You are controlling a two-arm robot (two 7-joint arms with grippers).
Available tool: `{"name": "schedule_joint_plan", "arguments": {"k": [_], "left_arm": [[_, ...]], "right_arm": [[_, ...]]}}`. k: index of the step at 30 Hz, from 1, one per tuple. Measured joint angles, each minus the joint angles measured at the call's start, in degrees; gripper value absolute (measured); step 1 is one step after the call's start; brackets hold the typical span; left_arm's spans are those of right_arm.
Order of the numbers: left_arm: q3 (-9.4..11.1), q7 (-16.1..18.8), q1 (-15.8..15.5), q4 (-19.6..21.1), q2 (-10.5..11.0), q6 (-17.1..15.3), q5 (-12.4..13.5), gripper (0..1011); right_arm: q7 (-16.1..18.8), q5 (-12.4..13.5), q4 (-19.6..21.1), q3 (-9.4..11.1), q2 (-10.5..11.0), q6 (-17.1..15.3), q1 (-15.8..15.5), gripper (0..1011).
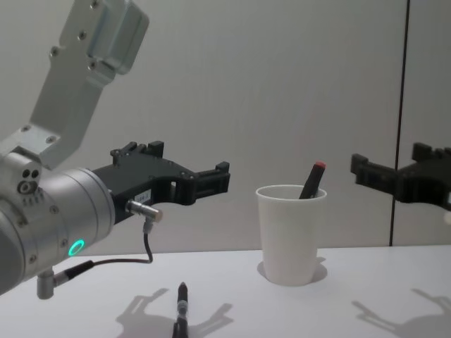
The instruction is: Place the pen into the pen holder.
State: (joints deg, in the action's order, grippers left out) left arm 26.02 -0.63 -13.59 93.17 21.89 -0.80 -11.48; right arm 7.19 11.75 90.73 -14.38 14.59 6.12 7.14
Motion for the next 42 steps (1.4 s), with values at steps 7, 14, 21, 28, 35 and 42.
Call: {"name": "schedule_joint_plan", "arguments": {"k": [7, 14, 21, 28, 35, 42], "left_arm": [[0.00, 0.00, 0.00, 0.00, 0.00, 0.00, 0.00, 1001], [0.00, 0.00, 0.00, 0.00, 0.00, 0.00, 0.00, 1001], [0.00, 0.00, 0.00, 0.00, 0.00, 0.00, 0.00, 1001], [0.00, 0.00, 0.00, 0.00, 0.00, 0.00, 0.00, 1001], [-0.10, -0.13, 0.09, 0.16, 0.02, -0.30, -0.26, 1001], [-0.41, -0.64, 0.51, 1.12, 0.49, -1.70, -1.31, 1001]], "right_arm": [[-1.73, 2.49, 5.53, 0.77, 2.51, -4.22, -4.20, 1001], [-2.98, 4.24, 9.37, 1.33, 4.22, -7.21, -7.08, 1001], [-3.37, 4.75, 10.44, 1.48, 4.73, -8.08, -7.95, 1001], [-3.38, 4.76, 10.50, 1.48, 4.74, -8.10, -7.98, 1001], [-3.38, 4.76, 10.50, 1.45, 4.74, -8.10, -7.98, 1001], [-3.36, 4.76, 10.50, 1.44, 4.74, -8.08, -7.98, 1001]]}}
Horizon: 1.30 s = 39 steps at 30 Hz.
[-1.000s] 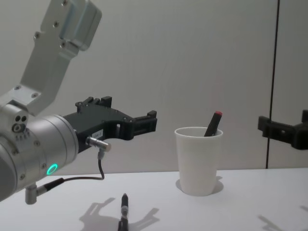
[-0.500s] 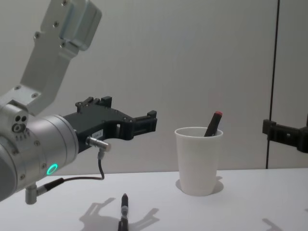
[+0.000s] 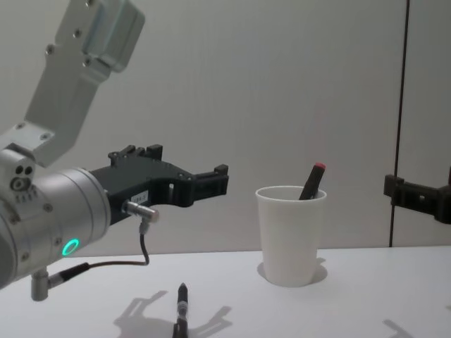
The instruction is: Place the pen into the pen holder.
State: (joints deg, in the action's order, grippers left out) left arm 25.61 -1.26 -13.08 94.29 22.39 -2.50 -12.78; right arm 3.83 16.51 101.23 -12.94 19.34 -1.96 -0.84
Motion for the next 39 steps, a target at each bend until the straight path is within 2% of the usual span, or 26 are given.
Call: {"name": "schedule_joint_plan", "arguments": {"k": [12, 23, 32, 39], "left_arm": [[-0.86, 0.08, 2.76, 4.66, 2.47, -5.02, -2.99, 1001], [-1.17, 0.87, 4.93, 8.13, 3.86, -10.16, -5.42, 1001], [-1.01, 1.53, 5.74, 9.25, 3.52, -13.95, -6.99, 1001], [-0.69, 1.88, 5.77, 8.69, 2.24, -16.47, -8.48, 1001]], "right_arm": [[0.00, -0.05, -0.01, 0.00, 0.00, 0.02, 0.00, 1001], [0.00, -0.05, -0.01, 0.00, 0.00, 0.01, 0.00, 1001], [0.00, -0.05, -0.01, 0.01, 0.00, 0.01, 0.00, 1001], [0.00, -0.05, -0.01, 0.00, 0.00, 0.02, 0.00, 1001]]}}
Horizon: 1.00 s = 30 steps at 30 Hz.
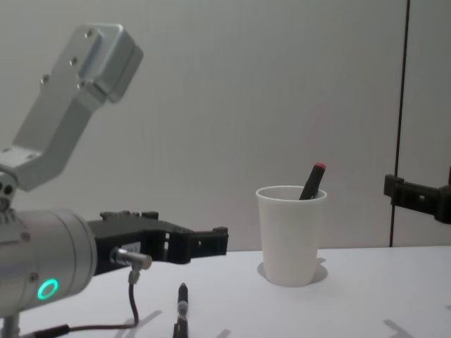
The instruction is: Place the pen into the pen holder.
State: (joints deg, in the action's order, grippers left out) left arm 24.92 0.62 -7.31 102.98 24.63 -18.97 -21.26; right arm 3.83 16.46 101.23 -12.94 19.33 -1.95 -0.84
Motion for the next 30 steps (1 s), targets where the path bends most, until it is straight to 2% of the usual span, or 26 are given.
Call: {"name": "schedule_joint_plan", "arguments": {"k": [15, 30], "left_arm": [[-0.01, 2.64, -0.75, -2.98, -2.87, -2.62, -3.29, 1001], [-0.70, 7.99, -1.35, -5.49, -5.32, -5.38, -6.90, 1001]], "right_arm": [[0.00, 0.00, 0.00, 0.00, 0.01, 0.00, 0.00, 1001], [0.00, 0.00, 0.00, 0.00, 0.00, 0.00, 0.00, 1001]]}}
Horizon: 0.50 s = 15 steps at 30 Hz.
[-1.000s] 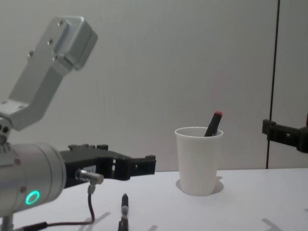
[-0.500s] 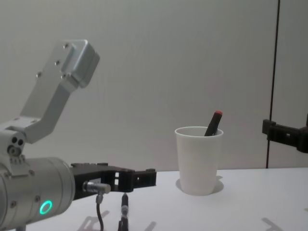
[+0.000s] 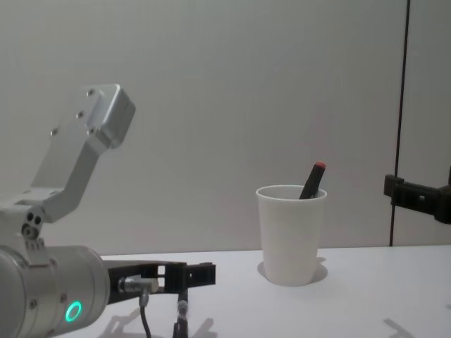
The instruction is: Place the pen into the pen holder.
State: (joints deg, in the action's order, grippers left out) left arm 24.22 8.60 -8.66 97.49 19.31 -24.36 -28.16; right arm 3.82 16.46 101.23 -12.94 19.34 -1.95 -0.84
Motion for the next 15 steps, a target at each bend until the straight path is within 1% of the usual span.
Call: {"name": "schedule_joint_plan", "arguments": {"k": [8, 13, 15], "left_arm": [[-0.22, 1.83, -0.40, -0.93, -1.06, -1.70, -0.94, 1001], [-0.22, 2.06, -0.63, -1.21, -1.45, -2.64, -0.96, 1001], [-0.22, 2.12, -0.84, -1.38, -1.76, -3.48, -0.91, 1001]], "right_arm": [[0.00, 0.00, 0.00, 0.00, 0.00, 0.00, 0.00, 1001], [0.00, 0.00, 0.00, 0.00, 0.00, 0.00, 0.00, 1001], [0.00, 0.00, 0.00, 0.00, 0.00, 0.00, 0.00, 1001]]}}
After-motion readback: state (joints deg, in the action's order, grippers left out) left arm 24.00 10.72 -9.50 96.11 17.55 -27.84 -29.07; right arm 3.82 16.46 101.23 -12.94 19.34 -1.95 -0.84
